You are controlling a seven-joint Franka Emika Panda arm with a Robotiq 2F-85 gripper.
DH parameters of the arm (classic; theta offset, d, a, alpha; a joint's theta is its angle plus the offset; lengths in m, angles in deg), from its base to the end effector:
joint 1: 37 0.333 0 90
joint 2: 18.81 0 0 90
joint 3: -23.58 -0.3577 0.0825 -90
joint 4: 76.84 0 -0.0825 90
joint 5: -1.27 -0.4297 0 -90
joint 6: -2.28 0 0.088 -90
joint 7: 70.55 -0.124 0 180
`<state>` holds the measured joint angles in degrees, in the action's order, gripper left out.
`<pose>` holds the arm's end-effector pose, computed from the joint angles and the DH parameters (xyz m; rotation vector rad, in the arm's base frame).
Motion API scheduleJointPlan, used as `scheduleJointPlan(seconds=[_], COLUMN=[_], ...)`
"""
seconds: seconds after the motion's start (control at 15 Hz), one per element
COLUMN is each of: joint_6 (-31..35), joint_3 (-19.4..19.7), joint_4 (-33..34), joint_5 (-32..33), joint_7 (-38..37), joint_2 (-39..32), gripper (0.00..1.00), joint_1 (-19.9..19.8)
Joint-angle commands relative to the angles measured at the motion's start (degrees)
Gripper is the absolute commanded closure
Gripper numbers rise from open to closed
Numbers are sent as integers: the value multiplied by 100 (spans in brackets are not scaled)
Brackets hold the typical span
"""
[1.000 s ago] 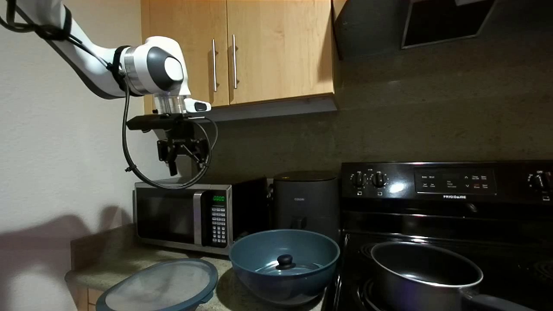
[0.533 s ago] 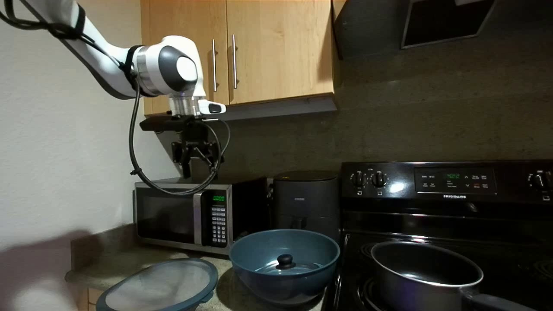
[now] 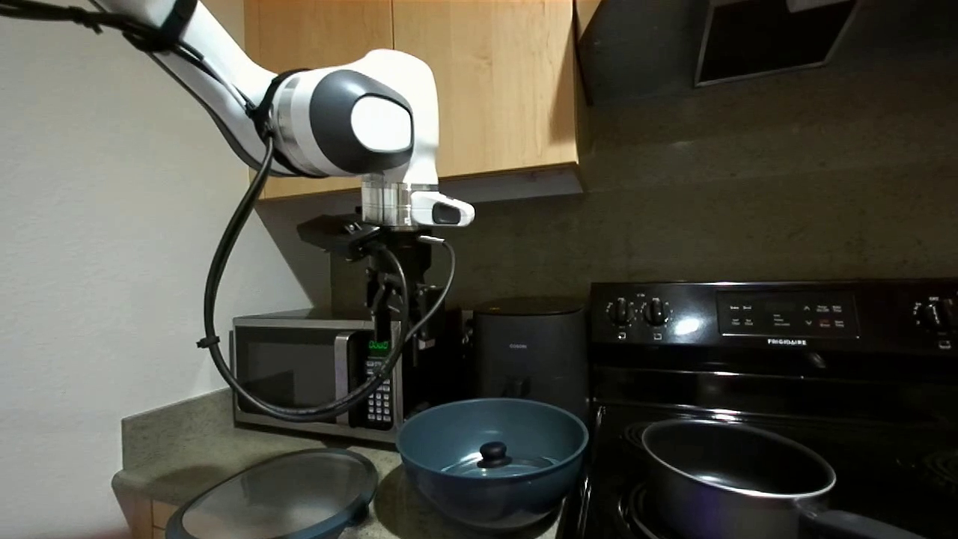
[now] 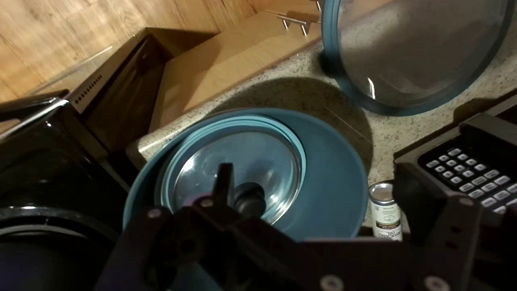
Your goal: Remove the lid from the bowl, put it on the pot, remove it from the pot and return it back to the bowl
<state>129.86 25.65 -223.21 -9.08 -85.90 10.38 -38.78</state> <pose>0.4263 -0.0209 0.4572 -2.8767 0.6275 -0.2389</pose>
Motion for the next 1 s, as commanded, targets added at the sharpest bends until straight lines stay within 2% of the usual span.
scheduleJointPlan(seconds=[0.0,0.2,0.4,0.53,0.8,0.87,0.93], joint_6=[-8,4,305,493,354,374,375], joint_3=[-39,-58,8,155,633,463,563], joint_4=[-50,-88,125,324,981,628,766], joint_5=[-77,-97,-113,-112,-201,-80,-79], joint_7=[34,-56,-178,-105,184,-4,39], joint_2=[47,101,-212,-473,-1273,-793,-990], gripper=[0,0,0,0,0,0,0], joint_1=[-111,-111,-246,-382,-597,-568,-608])
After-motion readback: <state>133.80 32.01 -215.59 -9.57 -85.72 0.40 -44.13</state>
